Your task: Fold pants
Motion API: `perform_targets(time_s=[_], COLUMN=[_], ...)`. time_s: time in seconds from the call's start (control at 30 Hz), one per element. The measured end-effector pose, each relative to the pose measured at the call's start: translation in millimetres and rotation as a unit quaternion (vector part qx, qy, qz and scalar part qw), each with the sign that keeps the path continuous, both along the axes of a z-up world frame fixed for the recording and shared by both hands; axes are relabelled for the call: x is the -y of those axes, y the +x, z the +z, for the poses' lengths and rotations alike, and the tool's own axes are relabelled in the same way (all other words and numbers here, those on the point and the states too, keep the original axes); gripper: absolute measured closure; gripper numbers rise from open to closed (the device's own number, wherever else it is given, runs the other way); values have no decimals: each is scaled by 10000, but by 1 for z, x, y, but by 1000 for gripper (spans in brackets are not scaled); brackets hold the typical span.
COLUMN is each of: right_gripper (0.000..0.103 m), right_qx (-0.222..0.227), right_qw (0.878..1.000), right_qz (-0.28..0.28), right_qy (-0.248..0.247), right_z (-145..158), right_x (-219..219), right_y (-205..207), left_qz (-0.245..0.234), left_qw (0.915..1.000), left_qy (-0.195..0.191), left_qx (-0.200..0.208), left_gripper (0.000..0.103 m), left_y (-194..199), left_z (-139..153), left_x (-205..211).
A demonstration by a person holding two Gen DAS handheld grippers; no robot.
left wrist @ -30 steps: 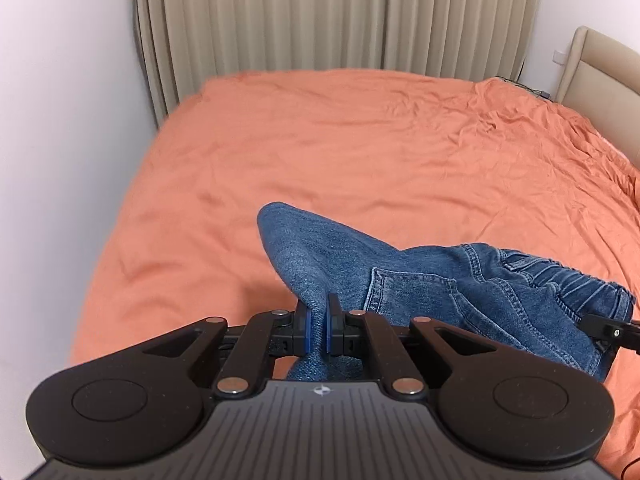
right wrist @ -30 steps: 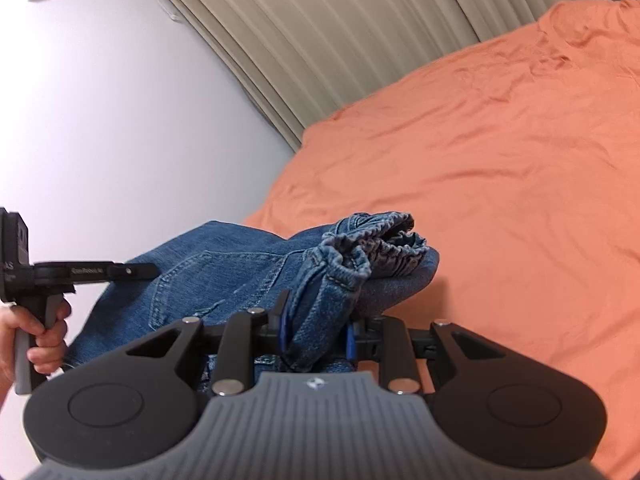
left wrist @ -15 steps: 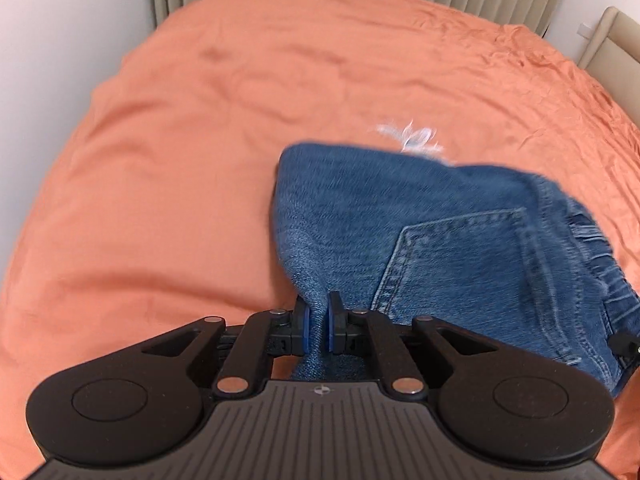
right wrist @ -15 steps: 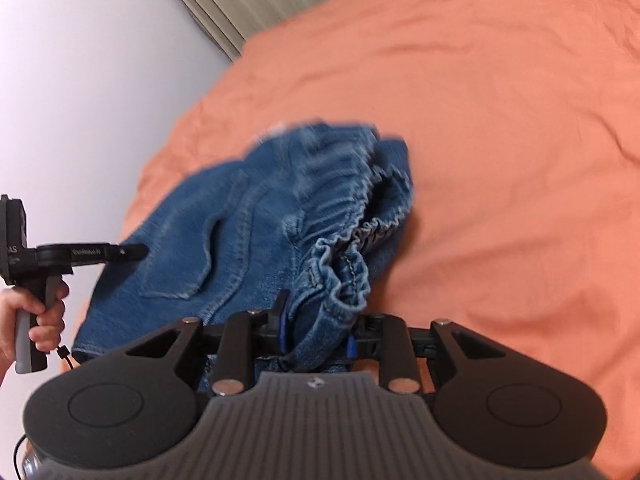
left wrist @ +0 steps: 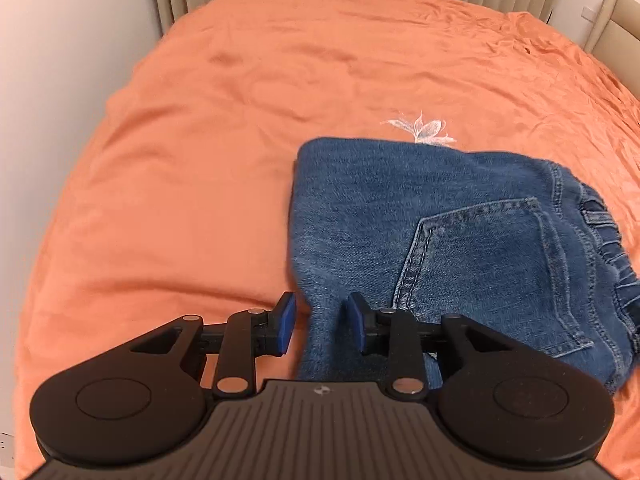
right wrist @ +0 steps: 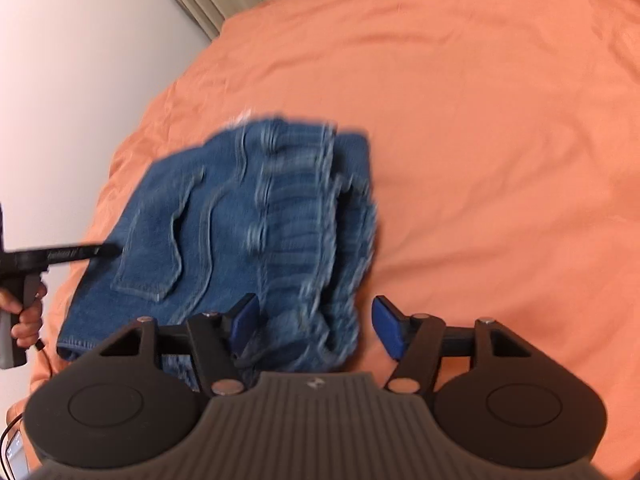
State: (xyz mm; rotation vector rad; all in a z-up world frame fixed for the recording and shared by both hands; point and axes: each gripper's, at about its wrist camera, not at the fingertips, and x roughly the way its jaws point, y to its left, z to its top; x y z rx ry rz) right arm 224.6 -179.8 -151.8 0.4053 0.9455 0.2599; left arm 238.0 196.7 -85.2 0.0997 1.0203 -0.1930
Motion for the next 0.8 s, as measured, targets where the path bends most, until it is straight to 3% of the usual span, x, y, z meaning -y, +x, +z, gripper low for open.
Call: perform_targets(time_s=[0.13, 0.2, 0.27, 0.4, 0.5, 0.63, 0.67, 0.7, 0.73, 0.8], right_gripper=[46, 61, 65, 63, 54, 55, 58, 78, 87, 92], right_qx=[203, 39, -180, -541, -902, -1028, -1023, -995, -921, -508], right_qw=[9997, 9997, 9973, 9878, 9742, 9595, 9575, 9568, 9594, 9745], right_qz=[67, 7, -158, -574, -641, -705, -740, -756, -706, -328], right_qy=[115, 248, 698, 1345, 1966, 2525, 2592, 2625, 2571, 2161], right_z=[23, 26, 20, 4, -15, -35, -37, -37, -35, -18], right_x=[5, 7, 15, 32, 40, 41, 41, 41, 40, 32], right_y=[45, 66, 80, 87, 90, 98, 102, 106, 110, 115], left_qz=[39, 105, 158, 33, -63, -7, 22, 24, 22, 82], left_qw=[9999, 9998, 9998, 9996, 9994, 9985, 9983, 9982, 9980, 9976], left_qy=[11, 76, -27, -166, 11, 171, 179, 228, 300, 384], left_qx=[-149, -161, -150, -240, -331, -529, -547, -562, -558, -566], left_gripper=[67, 67, 67, 67, 64, 64, 64, 64, 62, 62], left_y=[2, 2, 0, -6, -13, -15, -17, -17, -18, -20], left_z=[8, 10, 11, 10, 6, 1, 0, -2, -4, -10], left_x=[-5, -4, -5, 2, 7, 7, 7, 8, 9, 10])
